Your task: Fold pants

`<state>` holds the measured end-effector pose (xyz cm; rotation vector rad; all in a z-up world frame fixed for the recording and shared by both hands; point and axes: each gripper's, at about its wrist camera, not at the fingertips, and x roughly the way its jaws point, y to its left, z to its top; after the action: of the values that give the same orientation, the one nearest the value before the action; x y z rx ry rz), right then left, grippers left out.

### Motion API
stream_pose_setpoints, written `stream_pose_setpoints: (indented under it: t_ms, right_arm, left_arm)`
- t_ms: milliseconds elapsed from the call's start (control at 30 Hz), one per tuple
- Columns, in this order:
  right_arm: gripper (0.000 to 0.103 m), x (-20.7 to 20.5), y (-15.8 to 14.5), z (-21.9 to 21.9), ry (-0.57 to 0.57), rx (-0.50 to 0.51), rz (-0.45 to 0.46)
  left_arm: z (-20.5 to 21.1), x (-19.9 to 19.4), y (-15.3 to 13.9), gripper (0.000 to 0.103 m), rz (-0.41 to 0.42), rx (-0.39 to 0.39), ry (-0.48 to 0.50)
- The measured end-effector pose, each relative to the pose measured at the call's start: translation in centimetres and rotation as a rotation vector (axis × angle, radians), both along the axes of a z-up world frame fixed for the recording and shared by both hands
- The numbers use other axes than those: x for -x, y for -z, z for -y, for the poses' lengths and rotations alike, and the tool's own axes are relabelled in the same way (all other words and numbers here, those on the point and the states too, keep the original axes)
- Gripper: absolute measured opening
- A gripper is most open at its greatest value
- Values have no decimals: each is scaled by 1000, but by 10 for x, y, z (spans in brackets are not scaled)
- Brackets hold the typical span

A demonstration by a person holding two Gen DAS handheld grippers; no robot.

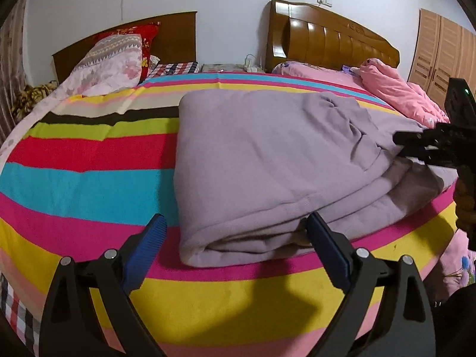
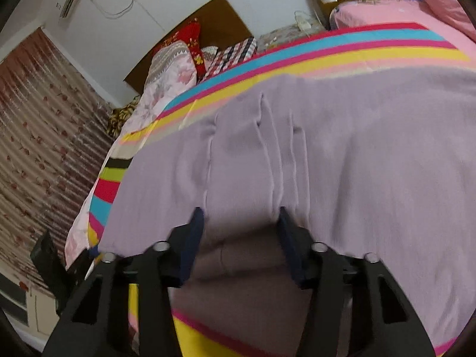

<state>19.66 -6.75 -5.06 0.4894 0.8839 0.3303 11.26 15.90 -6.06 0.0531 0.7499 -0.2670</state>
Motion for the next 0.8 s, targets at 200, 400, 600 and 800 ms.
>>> stream_pose_setpoints:
  t_ms: [200,400,600,800]
  right_arm:
    - [9,4,-6,3,19,-6,16]
    - [9,26,-31,5,27,1,55]
    - [11,27,12,11,55,18,-21]
    - [85,36,-15,16,25,60,52]
  left_arm:
    - [-12,3,-6,94,24,10,-30]
    - [-25,4,-8,94,23,35,-40]
    - [-27,2,-3,94,-5,28,-41]
    - [-30,10,3,95,-32,0,-33]
